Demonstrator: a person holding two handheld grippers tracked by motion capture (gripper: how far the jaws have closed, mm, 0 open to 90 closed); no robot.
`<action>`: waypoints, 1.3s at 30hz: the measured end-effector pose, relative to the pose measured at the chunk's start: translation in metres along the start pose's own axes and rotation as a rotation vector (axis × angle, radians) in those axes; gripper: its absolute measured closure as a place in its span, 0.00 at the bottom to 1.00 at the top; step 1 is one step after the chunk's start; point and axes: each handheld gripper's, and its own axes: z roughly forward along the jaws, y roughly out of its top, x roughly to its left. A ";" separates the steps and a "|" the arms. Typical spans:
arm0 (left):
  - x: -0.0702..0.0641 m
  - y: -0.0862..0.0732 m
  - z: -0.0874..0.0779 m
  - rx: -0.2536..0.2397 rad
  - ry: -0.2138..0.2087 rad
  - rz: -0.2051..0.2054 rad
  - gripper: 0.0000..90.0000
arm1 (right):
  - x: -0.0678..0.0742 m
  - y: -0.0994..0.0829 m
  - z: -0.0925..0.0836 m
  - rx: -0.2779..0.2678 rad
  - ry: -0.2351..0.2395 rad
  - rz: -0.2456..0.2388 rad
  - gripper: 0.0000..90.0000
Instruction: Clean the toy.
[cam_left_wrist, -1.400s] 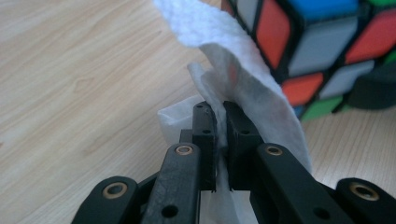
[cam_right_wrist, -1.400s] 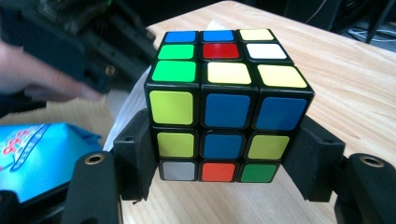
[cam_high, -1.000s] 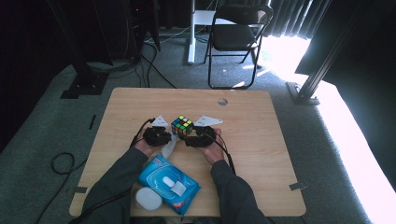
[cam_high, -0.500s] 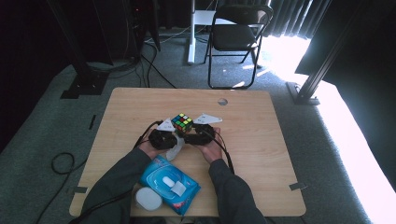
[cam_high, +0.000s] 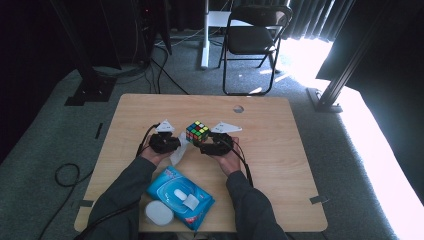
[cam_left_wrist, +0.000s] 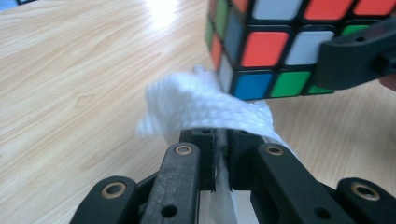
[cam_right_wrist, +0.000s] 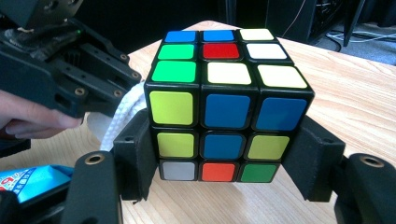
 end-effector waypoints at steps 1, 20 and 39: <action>0.000 0.000 0.000 -0.002 -0.003 -0.003 0.93 | 0.000 0.000 0.000 -0.001 0.000 0.000 0.38; -0.010 0.003 -0.002 0.008 -0.080 0.049 0.93 | -0.003 0.000 0.001 -0.003 -0.007 0.023 0.38; 0.016 -0.031 -0.043 -0.058 0.063 -0.071 0.93 | -0.008 -0.028 0.014 0.084 -0.175 0.012 0.38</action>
